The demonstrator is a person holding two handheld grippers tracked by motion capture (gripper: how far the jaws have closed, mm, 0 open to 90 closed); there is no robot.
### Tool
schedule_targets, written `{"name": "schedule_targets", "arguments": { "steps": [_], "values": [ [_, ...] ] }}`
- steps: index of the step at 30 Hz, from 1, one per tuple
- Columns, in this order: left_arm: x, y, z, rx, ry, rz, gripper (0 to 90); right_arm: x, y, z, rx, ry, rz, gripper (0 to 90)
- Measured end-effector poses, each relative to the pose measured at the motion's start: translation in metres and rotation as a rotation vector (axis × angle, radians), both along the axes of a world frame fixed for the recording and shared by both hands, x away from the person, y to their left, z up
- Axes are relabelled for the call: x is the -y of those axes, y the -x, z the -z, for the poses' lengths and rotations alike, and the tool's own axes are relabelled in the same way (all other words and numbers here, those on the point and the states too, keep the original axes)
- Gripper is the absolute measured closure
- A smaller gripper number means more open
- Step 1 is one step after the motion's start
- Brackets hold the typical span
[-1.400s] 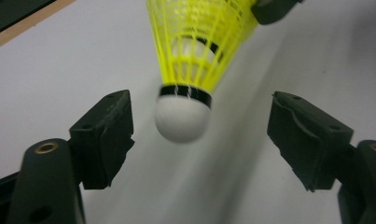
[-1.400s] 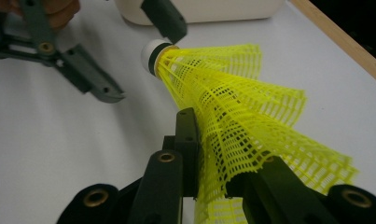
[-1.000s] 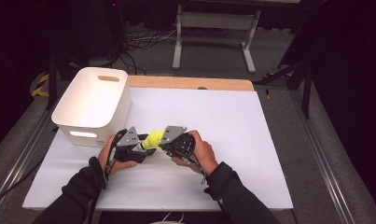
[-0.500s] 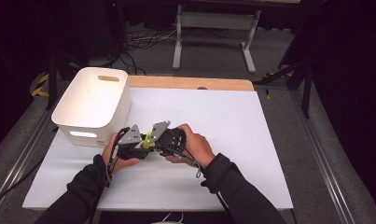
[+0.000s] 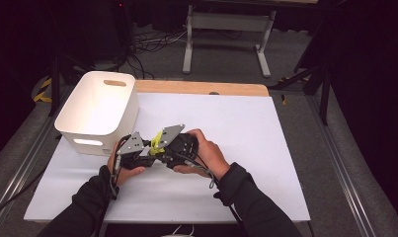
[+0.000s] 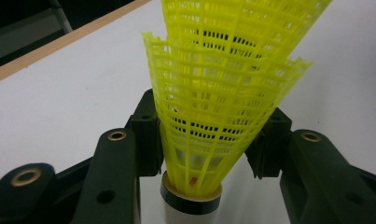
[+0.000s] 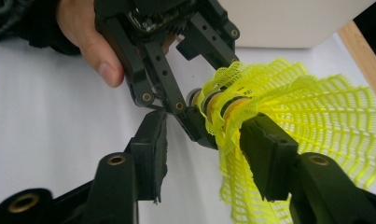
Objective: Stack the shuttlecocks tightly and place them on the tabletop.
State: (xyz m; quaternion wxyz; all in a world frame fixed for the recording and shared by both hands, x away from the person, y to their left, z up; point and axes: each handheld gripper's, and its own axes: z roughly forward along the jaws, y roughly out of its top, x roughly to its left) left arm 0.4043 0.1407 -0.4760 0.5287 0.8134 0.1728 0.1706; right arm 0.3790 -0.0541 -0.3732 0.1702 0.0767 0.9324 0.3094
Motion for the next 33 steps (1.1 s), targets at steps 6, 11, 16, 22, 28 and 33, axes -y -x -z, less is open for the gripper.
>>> {"name": "schedule_targets", "arguments": {
  "steps": [6,11,16,22,28,33],
  "values": [
    [-0.001,0.001,-0.001,0.009,0.017,-0.001,55.0,0.002,0.003,-0.007,0.023,-0.008,0.014,46.8],
    [-0.002,0.001,0.0,0.01,0.032,0.008,55.0,0.003,0.004,-0.008,0.028,-0.006,0.035,42.2],
    [-0.002,0.003,-0.001,0.016,0.043,0.018,55.7,0.003,0.004,-0.007,0.032,0.0,0.044,39.7],
    [-0.004,0.004,-0.003,0.028,0.056,0.03,56.0,0.007,0.005,-0.01,0.041,-0.026,0.064,34.4],
    [-0.006,0.004,-0.003,0.036,0.065,0.028,55.9,0.015,0.008,-0.013,0.048,-0.054,0.072,31.2],
    [-0.006,0.005,-0.004,0.036,0.073,0.029,56.0,0.017,0.01,-0.015,0.06,-0.058,0.073,30.1]
  ]
}}
